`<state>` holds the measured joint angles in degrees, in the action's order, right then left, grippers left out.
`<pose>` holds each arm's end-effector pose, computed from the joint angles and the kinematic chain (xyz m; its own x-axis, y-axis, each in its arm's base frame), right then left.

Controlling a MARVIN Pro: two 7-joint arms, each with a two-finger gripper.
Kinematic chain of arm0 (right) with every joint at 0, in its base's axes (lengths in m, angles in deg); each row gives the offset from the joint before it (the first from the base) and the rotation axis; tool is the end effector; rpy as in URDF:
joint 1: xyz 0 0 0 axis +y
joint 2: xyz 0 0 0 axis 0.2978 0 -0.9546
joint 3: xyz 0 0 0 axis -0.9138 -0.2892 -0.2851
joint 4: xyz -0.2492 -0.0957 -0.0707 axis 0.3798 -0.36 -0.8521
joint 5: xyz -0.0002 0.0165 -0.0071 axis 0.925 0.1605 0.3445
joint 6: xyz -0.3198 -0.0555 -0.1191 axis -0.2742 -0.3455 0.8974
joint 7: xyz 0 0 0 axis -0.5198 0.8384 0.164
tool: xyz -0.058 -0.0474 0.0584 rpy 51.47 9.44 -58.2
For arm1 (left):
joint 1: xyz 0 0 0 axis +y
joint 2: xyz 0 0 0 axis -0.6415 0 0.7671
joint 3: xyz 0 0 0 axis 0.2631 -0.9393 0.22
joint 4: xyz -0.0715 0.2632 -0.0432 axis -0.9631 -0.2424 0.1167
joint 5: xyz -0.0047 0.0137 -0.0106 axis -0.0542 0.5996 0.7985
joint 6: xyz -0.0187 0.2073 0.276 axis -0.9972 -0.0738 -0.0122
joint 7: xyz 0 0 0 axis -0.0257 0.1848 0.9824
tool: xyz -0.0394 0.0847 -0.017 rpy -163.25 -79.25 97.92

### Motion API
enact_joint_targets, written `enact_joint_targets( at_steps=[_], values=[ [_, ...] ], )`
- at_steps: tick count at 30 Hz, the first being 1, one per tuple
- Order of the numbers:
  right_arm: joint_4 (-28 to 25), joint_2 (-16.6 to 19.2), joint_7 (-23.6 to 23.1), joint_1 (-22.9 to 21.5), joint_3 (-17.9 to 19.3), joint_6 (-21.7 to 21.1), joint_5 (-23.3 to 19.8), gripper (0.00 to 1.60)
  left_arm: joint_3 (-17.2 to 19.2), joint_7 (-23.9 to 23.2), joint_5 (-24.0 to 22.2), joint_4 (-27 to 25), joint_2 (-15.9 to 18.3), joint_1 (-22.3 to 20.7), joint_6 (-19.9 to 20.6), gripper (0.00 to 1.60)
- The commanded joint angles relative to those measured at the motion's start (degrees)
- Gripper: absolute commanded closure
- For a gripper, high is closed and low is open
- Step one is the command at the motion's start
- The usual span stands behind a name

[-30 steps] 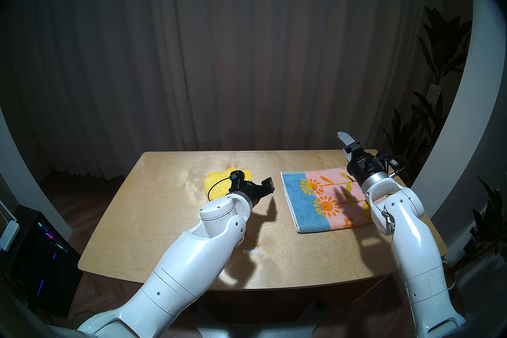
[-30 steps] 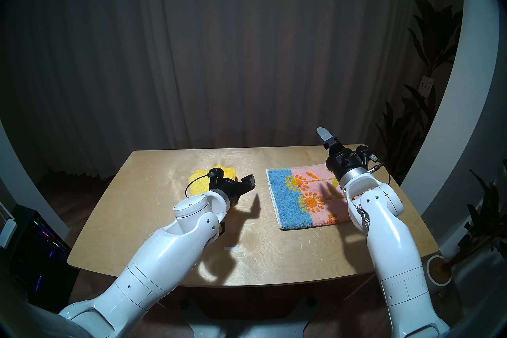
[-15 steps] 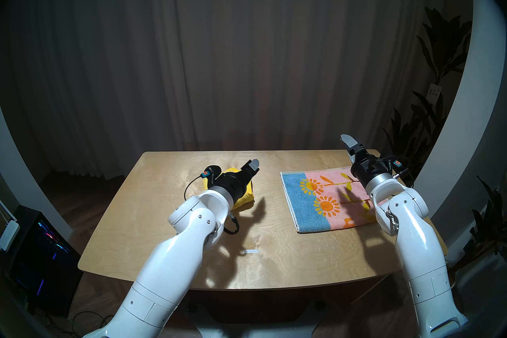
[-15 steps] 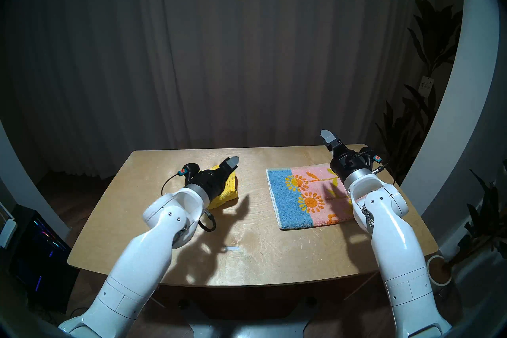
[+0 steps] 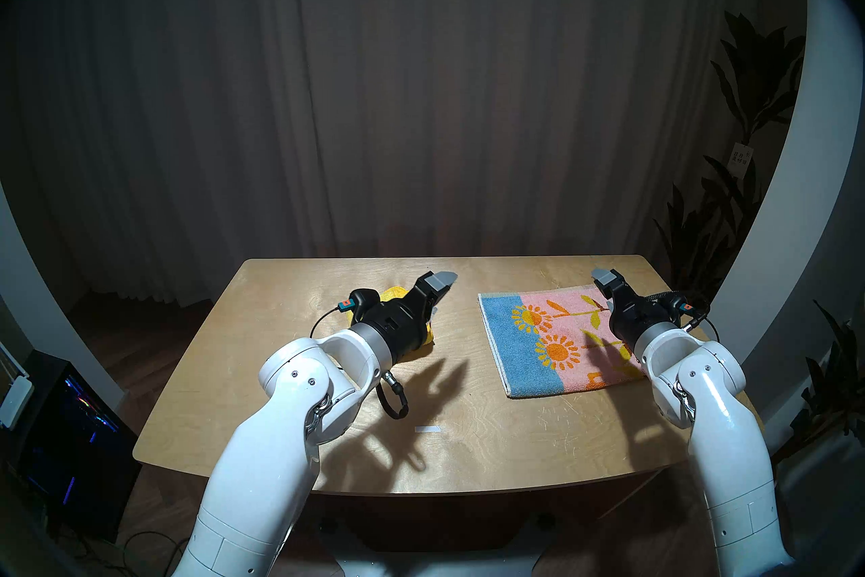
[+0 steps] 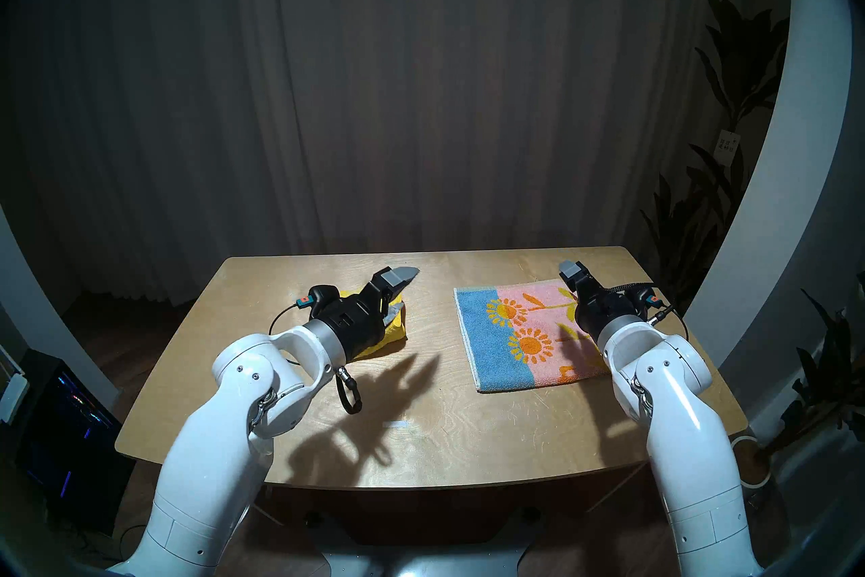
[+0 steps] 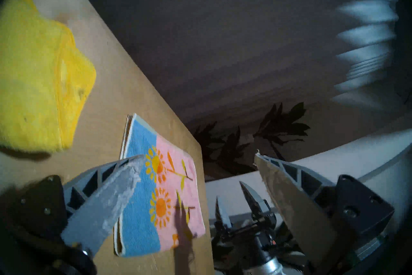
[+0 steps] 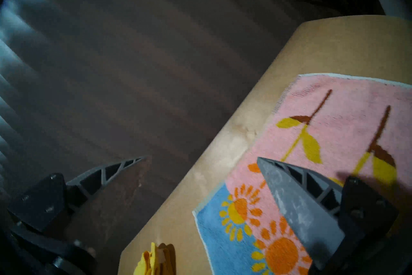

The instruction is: Fold each towel twice and stack them on table

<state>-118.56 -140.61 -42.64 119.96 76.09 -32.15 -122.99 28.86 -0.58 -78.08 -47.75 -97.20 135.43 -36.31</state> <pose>0.3971 -0.1090 -0.2380 0.1848 -0.8076 0.5600 -0.2070 -0.5890 -0.7811 0.3789 -0.1216 -0.2170 0.6831 0.6761 0.2762 -0.0546 -0.3299 0.9424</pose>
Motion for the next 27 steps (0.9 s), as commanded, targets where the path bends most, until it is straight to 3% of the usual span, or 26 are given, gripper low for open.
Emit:
enact_joint_targets(
  at_steps=[1,2,7,13,19,27],
  values=[
    [-4.38,1.86,4.42,4.16,4.07,-2.71,-2.14,0.00,-1.70,5.10,-4.30,-2.67,-2.04,-1.61,2.73,0.00],
    [-5.51,2.45,6.07,5.32,5.77,-4.28,-3.33,0.00,-2.70,7.95,-5.74,-2.60,-3.18,-2.43,3.04,0.00],
    [-5.81,3.33,7.94,7.75,9.63,-8.18,-6.98,0.00,-5.45,13.02,-8.83,-0.92,-6.31,-3.93,2.82,0.00],
    [-2.80,3.26,0.96,9.83,13.98,-11.34,-11.81,0.00,-9.58,17.22,-10.11,3.44,-8.68,-5.82,2.60,0.00],
    [0.66,3.26,-3.66,9.94,16.12,-13.68,-14.34,0.00,-12.20,19.58,-12.32,5.74,-8.94,-6.70,1.63,0.00],
    [6.57,3.65,-10.47,9.72,16.54,-15.32,-13.13,0.00,-14.27,21.72,-14.88,4.46,-7.93,-5.47,-6.02,0.00]
  ],
)
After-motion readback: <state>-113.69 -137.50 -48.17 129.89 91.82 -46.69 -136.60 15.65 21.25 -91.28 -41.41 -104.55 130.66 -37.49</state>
